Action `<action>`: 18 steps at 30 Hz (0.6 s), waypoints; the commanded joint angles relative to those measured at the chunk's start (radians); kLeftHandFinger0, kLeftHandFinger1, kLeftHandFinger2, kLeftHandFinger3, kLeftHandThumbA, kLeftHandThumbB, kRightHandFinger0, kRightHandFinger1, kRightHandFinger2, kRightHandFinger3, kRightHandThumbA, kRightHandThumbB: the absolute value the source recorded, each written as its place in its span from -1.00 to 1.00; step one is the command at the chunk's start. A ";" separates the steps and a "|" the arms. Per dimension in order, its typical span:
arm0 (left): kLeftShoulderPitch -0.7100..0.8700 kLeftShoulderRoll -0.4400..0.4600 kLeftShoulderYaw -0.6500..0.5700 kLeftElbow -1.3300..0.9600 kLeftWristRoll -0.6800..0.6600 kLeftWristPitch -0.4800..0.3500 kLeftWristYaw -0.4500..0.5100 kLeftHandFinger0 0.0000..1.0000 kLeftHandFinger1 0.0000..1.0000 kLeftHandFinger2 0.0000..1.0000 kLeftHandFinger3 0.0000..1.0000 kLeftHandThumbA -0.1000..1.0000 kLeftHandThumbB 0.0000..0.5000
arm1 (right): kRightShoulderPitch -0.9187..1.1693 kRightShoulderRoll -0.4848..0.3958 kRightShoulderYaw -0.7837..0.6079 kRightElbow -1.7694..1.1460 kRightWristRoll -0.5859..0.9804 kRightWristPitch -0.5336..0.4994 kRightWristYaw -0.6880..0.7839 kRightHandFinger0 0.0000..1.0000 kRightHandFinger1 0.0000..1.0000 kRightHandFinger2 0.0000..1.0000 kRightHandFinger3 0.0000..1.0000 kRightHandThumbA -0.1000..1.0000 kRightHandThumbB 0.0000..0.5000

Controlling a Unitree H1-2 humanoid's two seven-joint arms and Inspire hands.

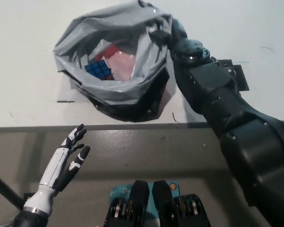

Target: Use the right hand to pick up a rubix's cube and place it into a plastic bag and lift the bag

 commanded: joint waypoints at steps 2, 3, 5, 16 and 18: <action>-0.033 0.026 -0.004 -0.019 0.019 -0.022 -0.008 0.83 1.00 1.00 1.00 0.87 -0.48 | -0.141 -0.117 0.677 0.049 -0.721 0.257 -0.014 1.00 1.00 1.00 1.00 0.01 0.62; -0.034 0.026 -0.005 -0.019 0.017 -0.021 -0.009 0.82 1.00 1.00 1.00 0.87 -0.48 | -0.144 -0.120 0.684 0.049 -0.719 0.260 -0.010 1.00 1.00 1.00 1.00 0.02 0.60; -0.036 0.027 -0.005 -0.017 0.013 -0.021 -0.011 0.82 1.00 1.00 1.00 0.87 -0.48 | -0.151 -0.128 0.708 0.044 -0.708 0.267 -0.011 1.00 1.00 1.00 1.00 0.01 0.60; -0.031 0.028 -0.014 -0.018 0.012 -0.014 -0.021 0.84 1.00 1.00 1.00 0.89 -0.44 | -0.190 -0.215 0.705 -0.196 -0.689 0.306 -0.075 1.00 1.00 1.00 1.00 0.51 0.59; -0.031 0.028 -0.015 -0.017 0.010 -0.013 -0.022 0.84 1.00 1.00 1.00 0.89 -0.42 | -0.185 -0.243 0.675 -0.292 -0.717 0.306 -0.058 1.00 1.00 1.00 1.00 0.73 0.57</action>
